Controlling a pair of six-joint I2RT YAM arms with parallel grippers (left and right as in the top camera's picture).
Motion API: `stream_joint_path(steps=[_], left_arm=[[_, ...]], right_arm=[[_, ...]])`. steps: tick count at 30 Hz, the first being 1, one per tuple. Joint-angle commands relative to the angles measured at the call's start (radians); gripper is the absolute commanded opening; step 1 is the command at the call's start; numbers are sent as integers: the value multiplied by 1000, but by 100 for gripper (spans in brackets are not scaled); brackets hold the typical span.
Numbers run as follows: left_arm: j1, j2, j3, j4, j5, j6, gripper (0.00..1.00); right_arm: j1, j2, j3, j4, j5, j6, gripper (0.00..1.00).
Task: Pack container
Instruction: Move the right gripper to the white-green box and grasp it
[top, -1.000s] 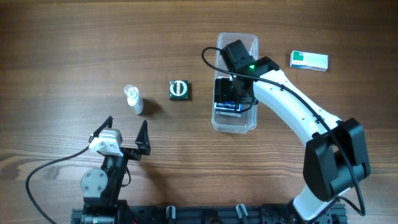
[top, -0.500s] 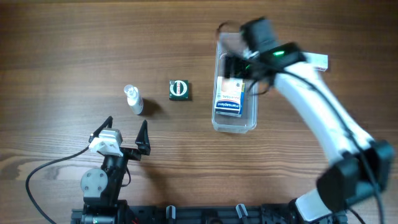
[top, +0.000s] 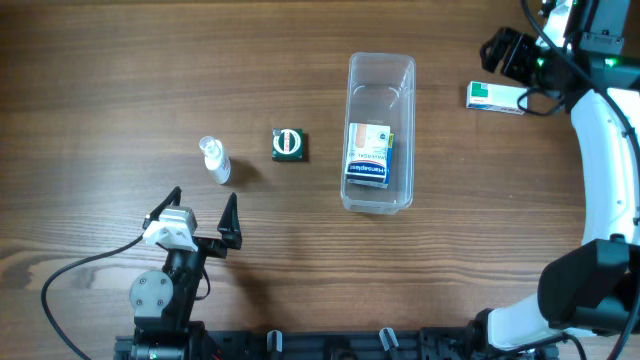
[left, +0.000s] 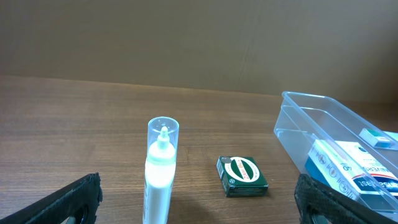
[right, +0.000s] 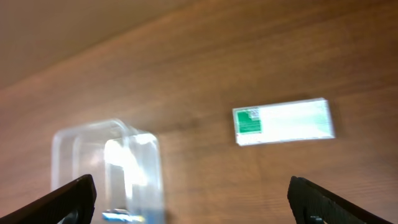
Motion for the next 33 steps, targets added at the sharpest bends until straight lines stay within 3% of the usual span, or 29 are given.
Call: stream_joint_path(steps=[1,9,17,24,33], left_arm=[[10,-3,-3,-5,8,19,100],[10,-3,-3,-5,8,19,100],[10,-3,-3,-5,8,19,100],[10,-3,-3,-5,8,19,100],[10,-3,-3,-5,8,19,100]], right_arm=[[2,39,0,8,85,310,99],[6,174,137,-98,238,542,99],[6,464,455,-341,246,669,99],[-8,498,457,-331,237,779,99],[-15,572,457,-330,212,805,99]])
